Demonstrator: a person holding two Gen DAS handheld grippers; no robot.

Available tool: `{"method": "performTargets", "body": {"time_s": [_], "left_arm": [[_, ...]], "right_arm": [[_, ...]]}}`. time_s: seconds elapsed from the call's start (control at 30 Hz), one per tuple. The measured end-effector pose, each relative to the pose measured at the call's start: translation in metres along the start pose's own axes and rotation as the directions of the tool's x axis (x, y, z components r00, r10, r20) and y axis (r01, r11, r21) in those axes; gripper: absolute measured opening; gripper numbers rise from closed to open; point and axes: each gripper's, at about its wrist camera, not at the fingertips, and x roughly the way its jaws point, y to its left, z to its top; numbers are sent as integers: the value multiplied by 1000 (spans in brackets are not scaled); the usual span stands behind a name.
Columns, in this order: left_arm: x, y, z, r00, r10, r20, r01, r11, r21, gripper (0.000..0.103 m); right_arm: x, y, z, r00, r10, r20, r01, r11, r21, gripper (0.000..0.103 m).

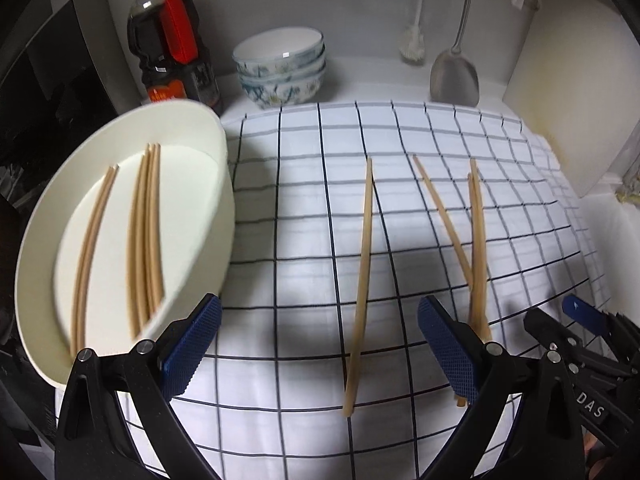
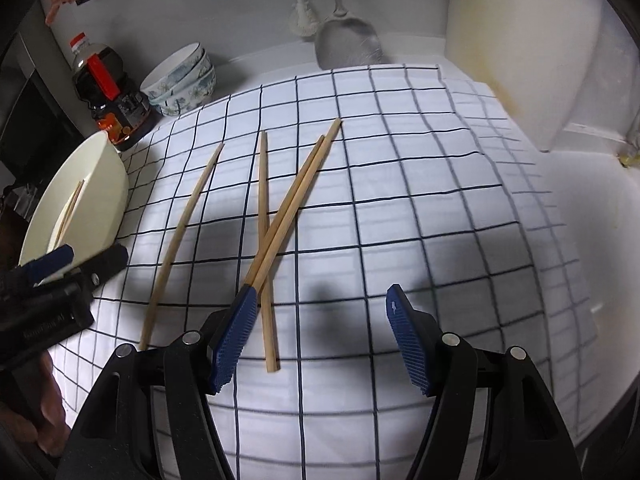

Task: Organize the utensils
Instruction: 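Lower both open tools over the loose wooden chopsticks on the grid cloth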

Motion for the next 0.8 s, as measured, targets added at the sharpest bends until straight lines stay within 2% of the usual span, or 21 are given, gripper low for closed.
{"method": "performTargets", "body": {"time_s": [0.33,0.8], "left_arm": [[28,-2,-14,1000,13,-17,-13,1000,-11,97],[42,-1,-25,1000,15,-17,-16,1000,-10,97]], "right_arm": [[37,6,9,1000,1,4,-1,1000,-31,64],[42,18,14,1000,-16,7,17,997,-82,64]]}}
